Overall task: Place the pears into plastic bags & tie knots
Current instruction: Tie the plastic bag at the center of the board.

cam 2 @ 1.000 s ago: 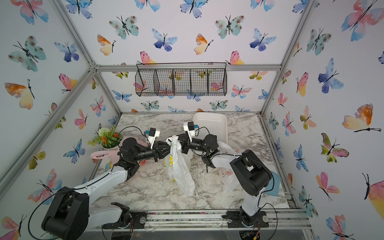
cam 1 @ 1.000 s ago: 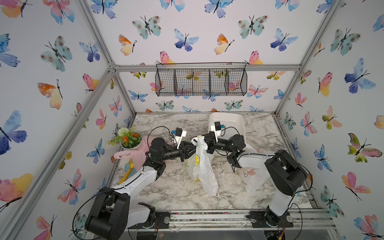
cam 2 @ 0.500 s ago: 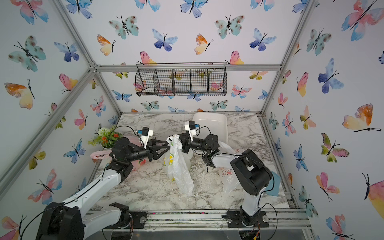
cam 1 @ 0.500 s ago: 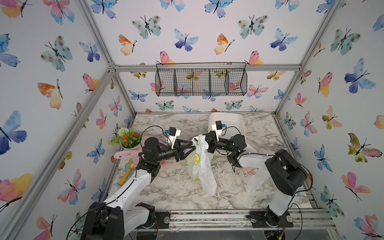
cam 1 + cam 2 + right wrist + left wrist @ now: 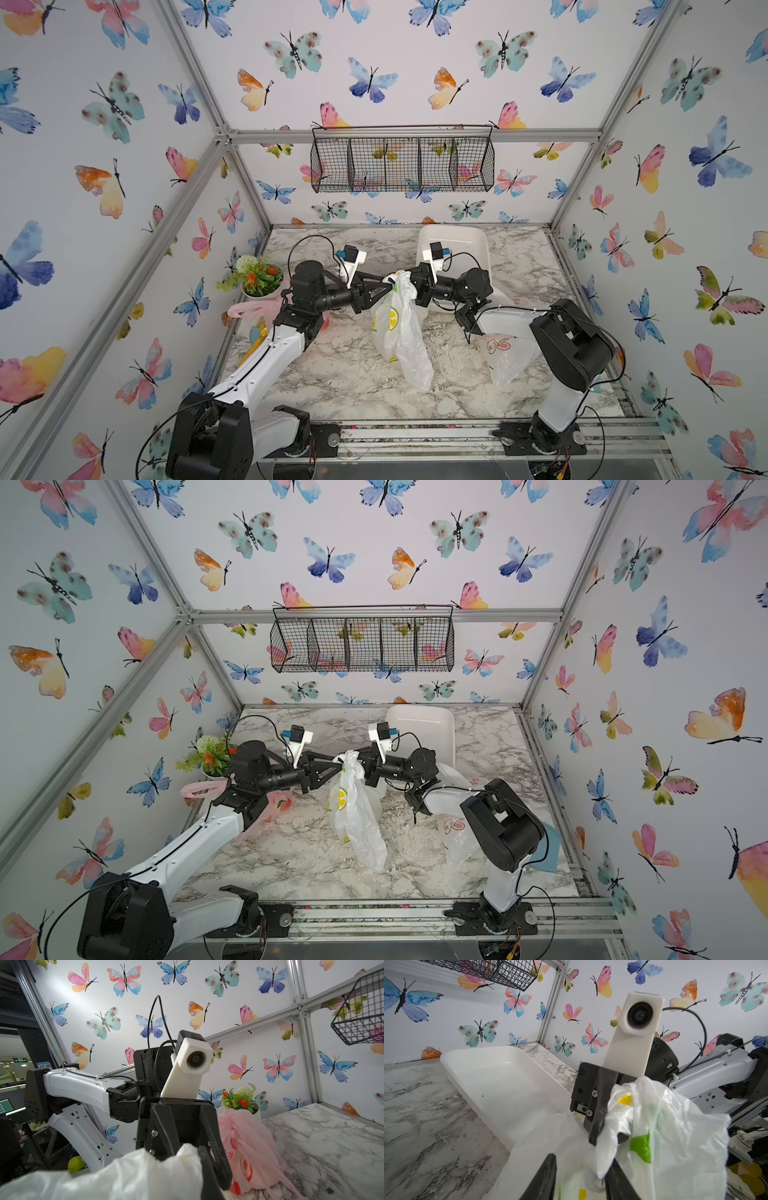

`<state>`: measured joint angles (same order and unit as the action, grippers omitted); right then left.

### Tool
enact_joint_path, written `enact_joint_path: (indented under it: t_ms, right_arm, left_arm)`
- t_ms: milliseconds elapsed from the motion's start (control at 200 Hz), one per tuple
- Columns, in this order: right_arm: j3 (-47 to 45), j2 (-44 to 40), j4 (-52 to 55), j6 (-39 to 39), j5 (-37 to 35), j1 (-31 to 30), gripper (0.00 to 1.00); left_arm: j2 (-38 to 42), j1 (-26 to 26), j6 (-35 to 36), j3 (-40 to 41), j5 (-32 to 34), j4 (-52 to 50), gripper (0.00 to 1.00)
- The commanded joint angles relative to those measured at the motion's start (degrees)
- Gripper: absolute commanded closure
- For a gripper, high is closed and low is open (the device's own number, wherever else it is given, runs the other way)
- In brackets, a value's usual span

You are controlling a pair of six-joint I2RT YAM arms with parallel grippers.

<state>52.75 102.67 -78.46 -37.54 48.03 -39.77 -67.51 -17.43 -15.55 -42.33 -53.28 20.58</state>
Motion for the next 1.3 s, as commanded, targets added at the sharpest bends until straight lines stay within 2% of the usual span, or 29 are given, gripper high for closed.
enact_joint_path:
  t_ms: [0, 65, 180, 351, 541, 631, 816, 932, 997, 1197, 1297]
  right_arm:
    - [0.68, -0.82, -2.05, -0.86, 1.46, 0.28, 0.94]
    - [0.69, -0.57, -2.1, -1.04, 1.54, 0.27, 0.94]
    - [0.44, -0.48, -2.16, -1.26, 1.55, 0.3, 0.94]
    - [0.33, -0.3, -2.38, -1.55, 1.6, 0.27, 0.94]
    - [-0.12, 0.63, -3.32, -2.72, 1.56, 0.29, 0.95]
    - [-0.19, 0.82, -3.89, -3.36, 1.48, 0.28, 0.95]
    - [-0.29, 0.69, -4.08, -3.6, 1.09, 0.3, 0.95]
    - [-0.74, 0.09, -2.6, -3.58, 0.7, 0.31, 0.9]
    - [-1.75, -1.05, -1.02, -3.14, -0.67, 0.44, 0.82]
    - [-8.02, -7.92, 7.28, -0.26, -6.55, 3.1, 0.61]
    - [-9.31, -13.0, 18.99, 1.46, -8.57, 5.2, 0.57]
  left_arm:
    - [-0.61, 0.05, 0.87, -0.14, -0.37, 0.0, 0.57]
    - [-1.07, 0.03, 0.71, -0.34, -0.21, 0.11, 0.51]
    - [-1.53, 0.04, -0.72, -0.4, -0.83, 2.24, 0.5]
    - [-2.18, -0.14, -1.41, -0.99, -2.11, 3.48, 0.57]
    - [-1.18, -0.41, -1.42, -1.62, -2.37, 4.07, 0.58]
    - [-1.03, -0.47, -1.15, -1.79, -2.53, 4.21, 0.62]
    - [-1.4, -0.5, -1.15, -1.8, -2.89, 3.6, 0.83]
    - [-0.69, -0.5, -0.89, -1.84, -2.21, 3.08, 0.95]
    - [-0.19, -0.41, -0.22, -2.1, -1.26, 1.64, 0.99]
    - [1.19, 0.16, 2.6, -2.15, 1.25, -3.66, 1.0]
    - [1.91, 0.46, 2.98, -2.14, 2.14, -5.03, 1.0]
